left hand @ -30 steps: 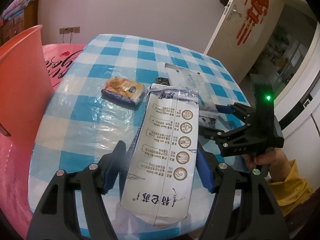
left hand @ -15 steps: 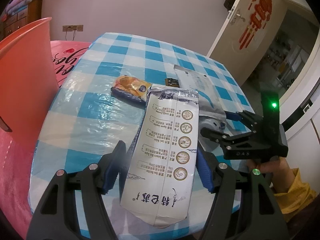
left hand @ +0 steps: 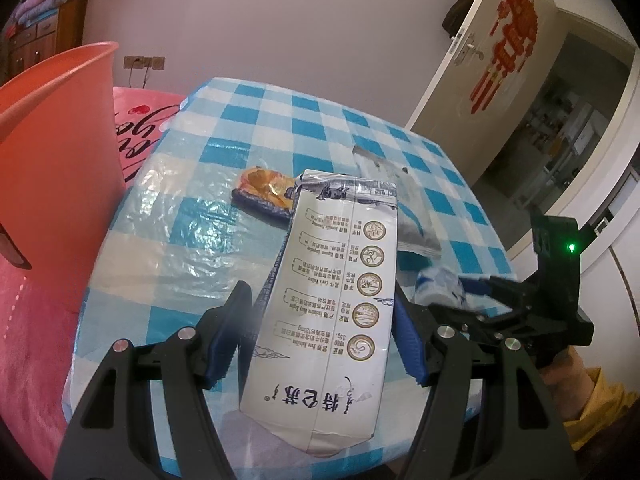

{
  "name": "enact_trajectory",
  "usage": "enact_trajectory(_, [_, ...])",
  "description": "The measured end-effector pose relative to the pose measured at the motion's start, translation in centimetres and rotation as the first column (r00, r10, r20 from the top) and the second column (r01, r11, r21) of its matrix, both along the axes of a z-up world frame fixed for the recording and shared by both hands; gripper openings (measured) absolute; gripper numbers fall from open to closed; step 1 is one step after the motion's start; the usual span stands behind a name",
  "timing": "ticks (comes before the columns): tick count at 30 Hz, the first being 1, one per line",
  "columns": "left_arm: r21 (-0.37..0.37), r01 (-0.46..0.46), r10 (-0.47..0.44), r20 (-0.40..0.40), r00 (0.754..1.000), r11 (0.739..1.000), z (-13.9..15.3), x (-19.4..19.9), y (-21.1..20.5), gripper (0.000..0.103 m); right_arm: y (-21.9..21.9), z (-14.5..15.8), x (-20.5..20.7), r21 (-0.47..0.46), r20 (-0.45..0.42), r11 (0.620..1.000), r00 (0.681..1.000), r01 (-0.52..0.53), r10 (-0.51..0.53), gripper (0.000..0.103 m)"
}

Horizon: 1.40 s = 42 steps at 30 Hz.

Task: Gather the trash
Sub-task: 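Grasp the white plastic bottle with the right tool while the left tool holds the carton, then carry the carton and bottle over the orange bucket and open both tools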

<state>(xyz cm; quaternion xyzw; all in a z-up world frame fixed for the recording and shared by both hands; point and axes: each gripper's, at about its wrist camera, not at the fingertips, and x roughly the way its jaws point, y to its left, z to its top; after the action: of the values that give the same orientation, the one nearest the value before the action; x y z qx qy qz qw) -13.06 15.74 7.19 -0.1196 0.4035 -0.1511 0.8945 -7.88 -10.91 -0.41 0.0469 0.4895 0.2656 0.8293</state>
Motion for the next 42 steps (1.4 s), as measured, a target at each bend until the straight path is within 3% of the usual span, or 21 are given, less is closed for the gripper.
enact_trajectory(9, [-0.015, 0.009, -0.007, 0.076, 0.997, 1.000, 2.7, 0.0, 1.3, 0.068, 0.6, 3.8, -0.1, 0.168, -0.035, 0.985, 0.999, 0.023, -0.018, 0.092])
enact_trajectory(19, [0.029, -0.073, 0.065, 0.225, 0.972, 0.997, 8.9, 0.6, 5.1, 0.068, 6.6, 12.8, 3.1, 0.219, 0.119, 0.972, 0.991, -0.090, 0.065, 0.092])
enact_trajectory(29, [0.067, -0.290, 0.258, 0.300, 0.919, 0.955, 13.3, 1.5, 13.5, 0.068, 18.0, 21.0, 6.3, 0.223, 0.294, 0.929, 0.929, -0.296, 0.225, 0.092])
enact_trajectory(36, [0.083, -0.412, 0.382, 0.242, 0.892, 0.908, 12.0, 3.4, 18.4, 0.068, 25.6, 21.7, 8.6, 0.216, 0.306, 0.899, 0.901, -0.380, 0.307, 0.092])
enact_trajectory(42, [0.104, -0.480, 0.462, 0.159, 0.872, 0.871, 9.2, 5.1, 20.7, 0.068, 30.4, 18.7, 10.9, 0.205, 0.245, 0.895, 0.906, -0.396, 0.345, 0.093])
